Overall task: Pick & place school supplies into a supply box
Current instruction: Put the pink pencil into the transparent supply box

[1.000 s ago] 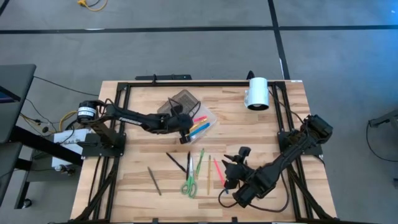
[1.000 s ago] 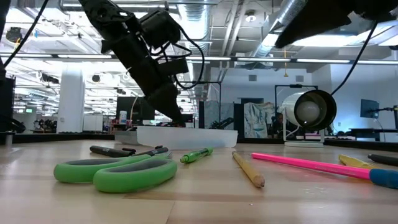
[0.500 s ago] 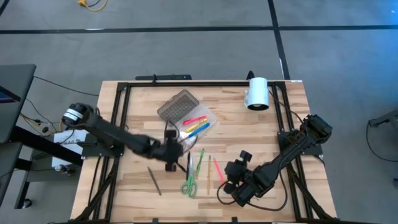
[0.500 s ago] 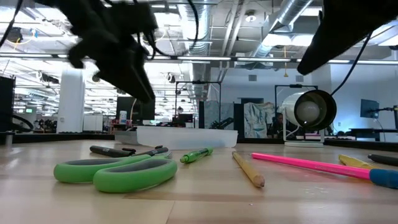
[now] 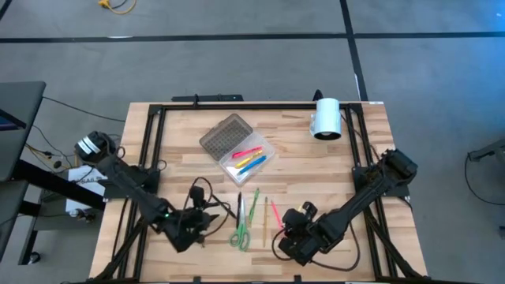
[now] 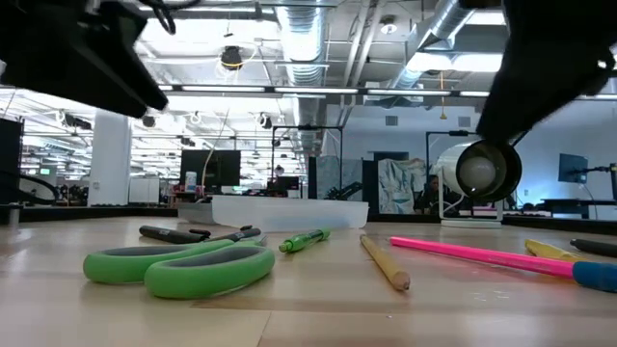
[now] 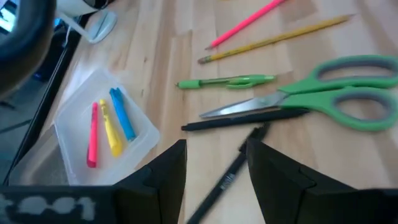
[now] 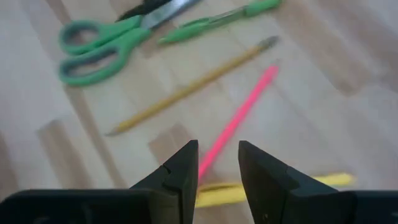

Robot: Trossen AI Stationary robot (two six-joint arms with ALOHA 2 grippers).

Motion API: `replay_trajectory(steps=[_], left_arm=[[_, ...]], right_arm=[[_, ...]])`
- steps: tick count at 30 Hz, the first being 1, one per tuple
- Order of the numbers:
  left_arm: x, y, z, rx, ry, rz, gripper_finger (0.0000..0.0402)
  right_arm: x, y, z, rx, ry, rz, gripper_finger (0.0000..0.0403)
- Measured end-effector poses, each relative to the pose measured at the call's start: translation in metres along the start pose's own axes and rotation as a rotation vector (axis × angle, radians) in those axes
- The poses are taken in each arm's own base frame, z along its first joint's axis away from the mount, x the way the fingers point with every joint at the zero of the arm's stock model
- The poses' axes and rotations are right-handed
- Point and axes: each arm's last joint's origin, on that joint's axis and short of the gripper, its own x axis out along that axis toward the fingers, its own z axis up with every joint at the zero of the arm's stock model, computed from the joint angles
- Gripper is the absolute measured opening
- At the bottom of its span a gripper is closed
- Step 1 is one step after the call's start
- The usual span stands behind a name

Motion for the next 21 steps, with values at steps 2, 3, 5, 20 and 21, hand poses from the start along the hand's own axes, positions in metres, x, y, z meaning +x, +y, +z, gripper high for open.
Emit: replay_trajectory(steps=[2,3,5,20,21], left_arm=[[-0.007,-0.002,0.001,-0.022,-0.022,-0.018,0.016],[-0.009,-0.003,0.001,-0.03,-0.031,-0.021,0.016],[-0.013,-0.006,0.001,-0.047,-0.042,-0.034,0.016],[-0.025,-0.014,-0.001,-0.111,-0.078,-0.05,0.016],[-0.026,-0.014,-0.001,-0.11,-0.078,-0.051,0.016]], right_arm=[[0.013,0.007,-0.005,-0.022,0.03,0.026,0.0107],[0.019,0.008,-0.01,-0.049,0.059,0.018,0.0107],[0.03,0.012,-0.015,-0.053,0.086,0.024,0.0107],[0.042,0.012,-0.021,-0.02,0.077,-0.025,0.0107],[0.045,0.011,-0.021,-0.022,0.085,-0.029,0.0107]])
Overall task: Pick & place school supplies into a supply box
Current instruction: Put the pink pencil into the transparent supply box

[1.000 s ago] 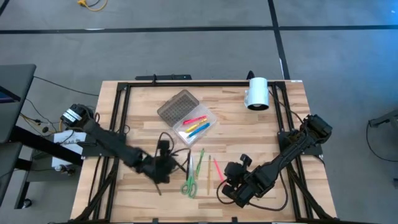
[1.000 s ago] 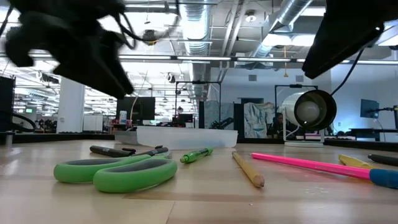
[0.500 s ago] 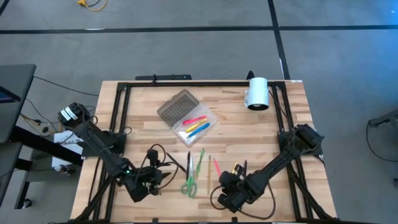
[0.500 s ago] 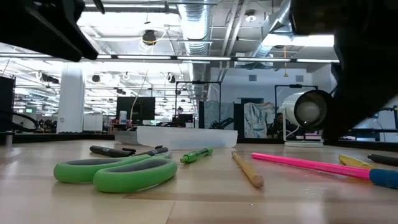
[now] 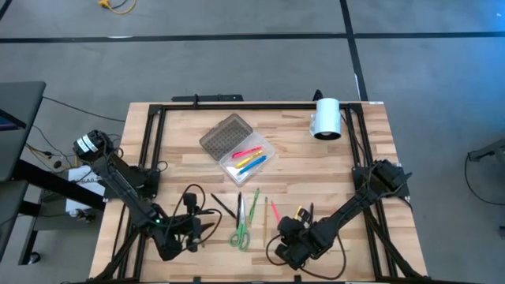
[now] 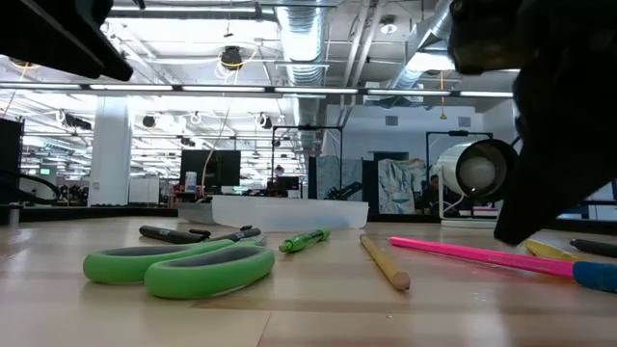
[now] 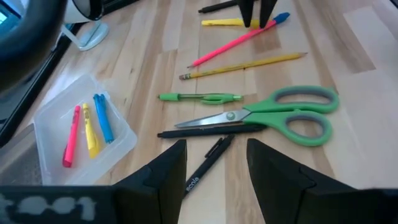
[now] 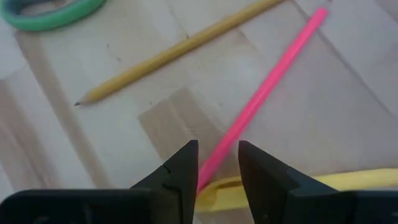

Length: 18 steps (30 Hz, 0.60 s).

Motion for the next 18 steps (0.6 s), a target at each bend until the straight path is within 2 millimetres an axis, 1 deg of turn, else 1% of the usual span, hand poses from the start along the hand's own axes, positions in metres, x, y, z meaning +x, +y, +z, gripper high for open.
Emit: replay_trajectory(steps=[5,18], left_arm=[[0.0,0.0005,-0.0004,0.006,0.0,0.011,0.016],[0.0001,0.0007,-0.0004,0.006,-0.001,0.014,0.016]], right_arm=[[0.0087,-0.0026,0.003,0.008,0.044,-0.011,0.0107],[0.0098,-0.005,0.0053,0.03,0.086,-0.012,0.0107]])
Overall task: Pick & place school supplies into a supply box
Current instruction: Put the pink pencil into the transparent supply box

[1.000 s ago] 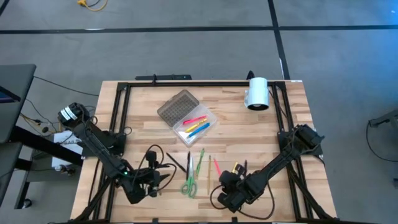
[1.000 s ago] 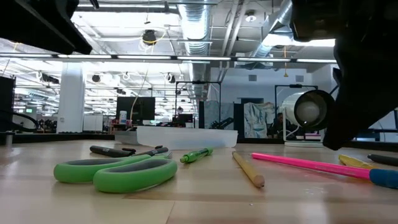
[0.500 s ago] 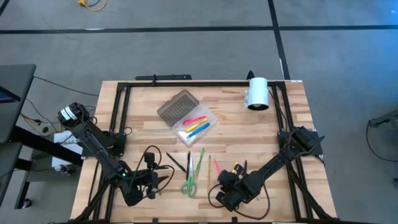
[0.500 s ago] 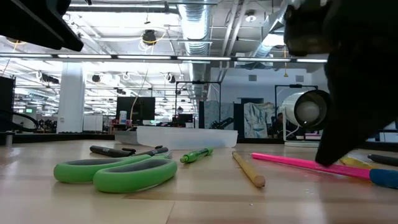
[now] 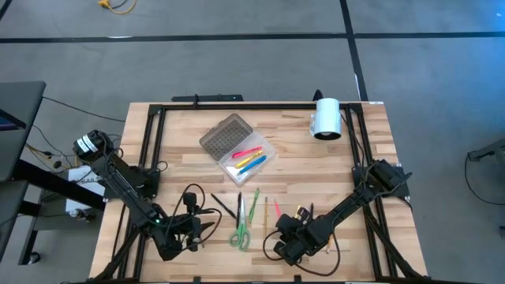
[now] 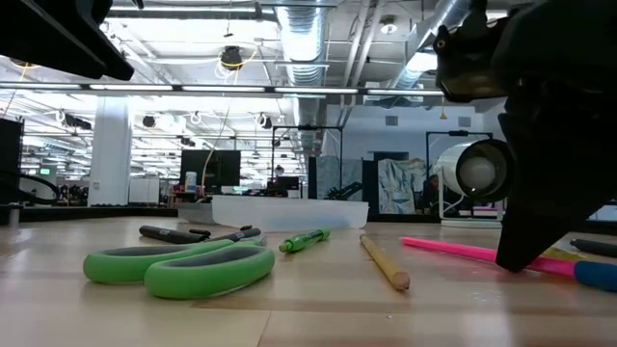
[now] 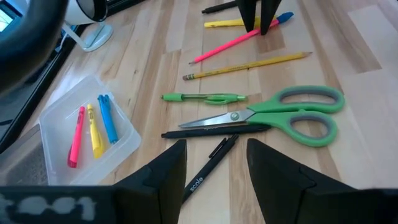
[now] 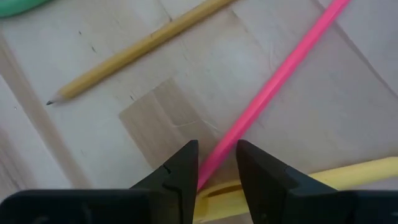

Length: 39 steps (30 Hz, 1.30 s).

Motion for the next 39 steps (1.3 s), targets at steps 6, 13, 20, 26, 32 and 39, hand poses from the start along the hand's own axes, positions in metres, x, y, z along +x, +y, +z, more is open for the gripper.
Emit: replay_trajectory(steps=[6,13,20,26,32,39], left_arm=[[0.0001,-0.0001,-0.0001,0.001,0.0,0.0,0.016],[0.0001,-0.0001,-0.0001,0.001,0.0,0.0,0.016],[0.0001,-0.0001,-0.0001,0.001,0.0,0.0,0.016],[0.0001,0.0,-0.0001,0.002,0.0,0.0,0.016],[0.0001,0.0,-0.0001,0.002,0.0,0.002,0.016],[0.0001,0.0,-0.0001,0.002,-0.001,0.002,0.016]], right_arm=[[-0.0002,-0.0003,-0.0004,-0.004,0.013,0.0,0.0095],[-0.0004,-0.0012,-0.0005,-0.02,0.017,-0.007,0.0028],[-0.0007,-0.001,-0.0005,-0.037,0.016,-0.004,0.0016],[-0.0007,-0.0013,-0.0005,-0.039,0.013,-0.008,0.001],[-0.0005,-0.0019,0.0001,-0.041,-0.011,-0.022,0.0008],[-0.0001,-0.0023,0.0003,-0.051,-0.027,-0.032,0.0004]])
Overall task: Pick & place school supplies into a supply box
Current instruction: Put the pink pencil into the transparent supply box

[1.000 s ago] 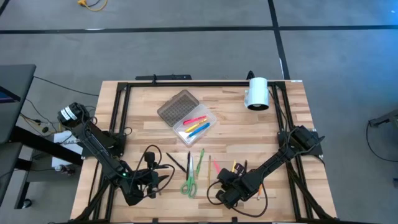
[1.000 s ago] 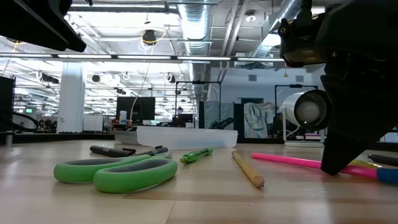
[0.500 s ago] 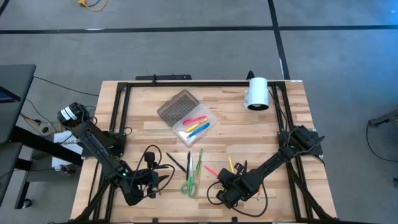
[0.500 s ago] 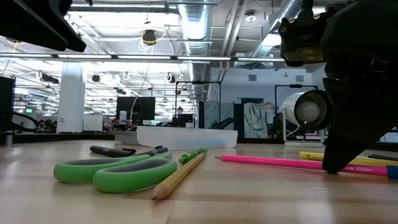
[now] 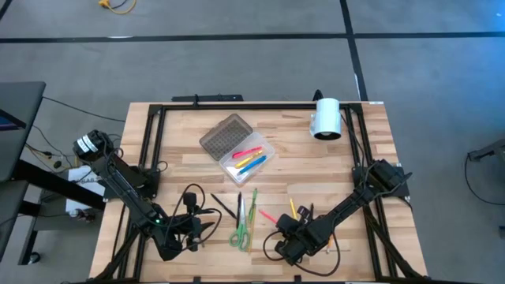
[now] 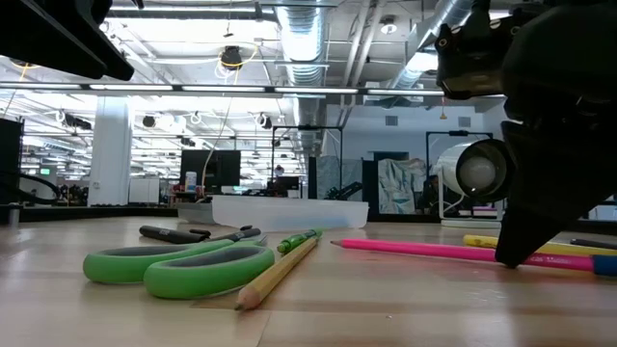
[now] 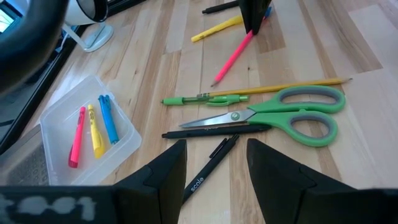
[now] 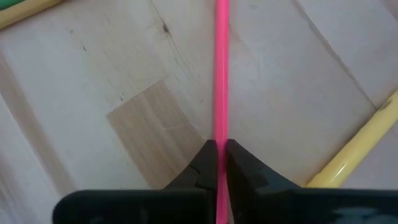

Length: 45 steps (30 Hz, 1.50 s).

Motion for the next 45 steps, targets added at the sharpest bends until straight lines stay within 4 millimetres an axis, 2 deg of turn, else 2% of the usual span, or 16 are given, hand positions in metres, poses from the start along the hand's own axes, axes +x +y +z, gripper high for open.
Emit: replay_trajectory(steps=[17,24,37,45], left_arm=[[0.0,0.0,0.0,0.002,0.0,0.001,0.016],[0.0,0.0,0.0,0.004,0.001,0.001,0.016],[0.0,0.0,0.0,0.005,0.002,0.001,0.016],[0.0,0.0,0.0,0.005,0.002,0.001,0.016]], right_arm=[[0.0,-0.001,0.0,-0.023,-0.012,-0.01,0.0001],[-0.01,-0.003,0.004,-0.043,-0.03,-0.052,0.0001],[-0.048,0.012,0.028,-0.15,-0.164,-0.106,0.0001],[-0.041,-0.001,0.052,-0.269,-0.221,-0.21,0.0003]])
